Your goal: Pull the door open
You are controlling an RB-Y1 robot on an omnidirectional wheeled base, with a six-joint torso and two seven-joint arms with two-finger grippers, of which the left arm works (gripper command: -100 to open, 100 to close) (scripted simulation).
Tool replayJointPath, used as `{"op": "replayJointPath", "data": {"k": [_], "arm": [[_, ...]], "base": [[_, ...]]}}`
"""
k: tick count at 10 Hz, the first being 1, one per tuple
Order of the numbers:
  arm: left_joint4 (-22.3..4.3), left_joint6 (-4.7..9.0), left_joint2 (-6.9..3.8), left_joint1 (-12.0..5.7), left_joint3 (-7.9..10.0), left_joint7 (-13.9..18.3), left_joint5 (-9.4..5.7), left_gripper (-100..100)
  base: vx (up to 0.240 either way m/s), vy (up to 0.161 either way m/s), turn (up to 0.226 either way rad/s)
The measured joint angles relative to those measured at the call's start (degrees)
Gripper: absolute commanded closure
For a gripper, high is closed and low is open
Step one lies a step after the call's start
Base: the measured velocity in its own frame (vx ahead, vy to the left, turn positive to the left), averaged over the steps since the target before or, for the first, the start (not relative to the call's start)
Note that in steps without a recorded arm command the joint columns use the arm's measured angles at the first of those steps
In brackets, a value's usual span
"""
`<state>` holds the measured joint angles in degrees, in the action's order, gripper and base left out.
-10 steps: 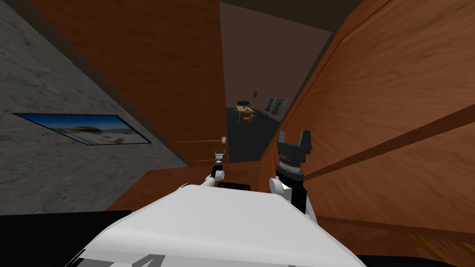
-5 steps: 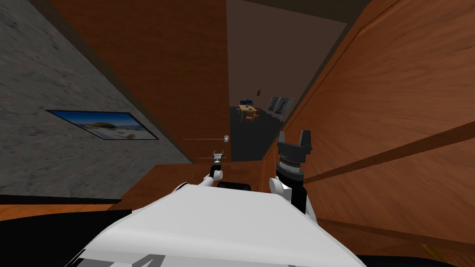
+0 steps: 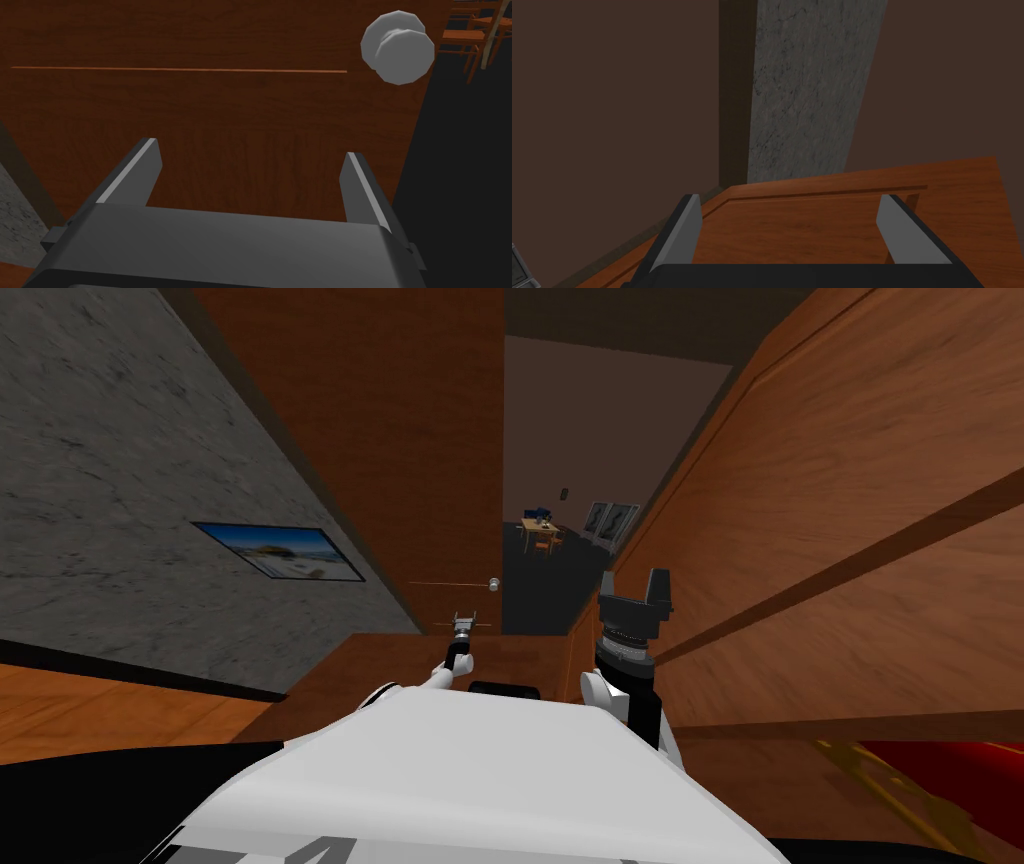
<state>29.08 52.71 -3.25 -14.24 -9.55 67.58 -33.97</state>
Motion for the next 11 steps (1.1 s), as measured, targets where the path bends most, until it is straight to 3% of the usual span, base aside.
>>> {"op": "replayJointPath", "data": {"k": [1,2,3,5,11], "arm": [[-1.10,0.02,-1.12,-0.63,0.05,0.27,-0.03,-100],[-0.58,-0.19,-2.23,-0.25,0.11,0.49,-0.11,-100],[-0.94,-0.26,-2.45,-0.38,0.26,0.97,-0.36,-100],[-1.97,0.29,-1.83,-0.70,0.28,2.10,-0.58,-100],[-0.56,-0.15,0.28,-0.11,0.37,2.44,-0.77,-100]], "base": [[-0.048,-0.019,0.101],[-0.020,0.008,-0.178],[0.032,0.031,-0.284],[0.172,0.041,-0.210],[0.189,0.019,-0.106]]}}
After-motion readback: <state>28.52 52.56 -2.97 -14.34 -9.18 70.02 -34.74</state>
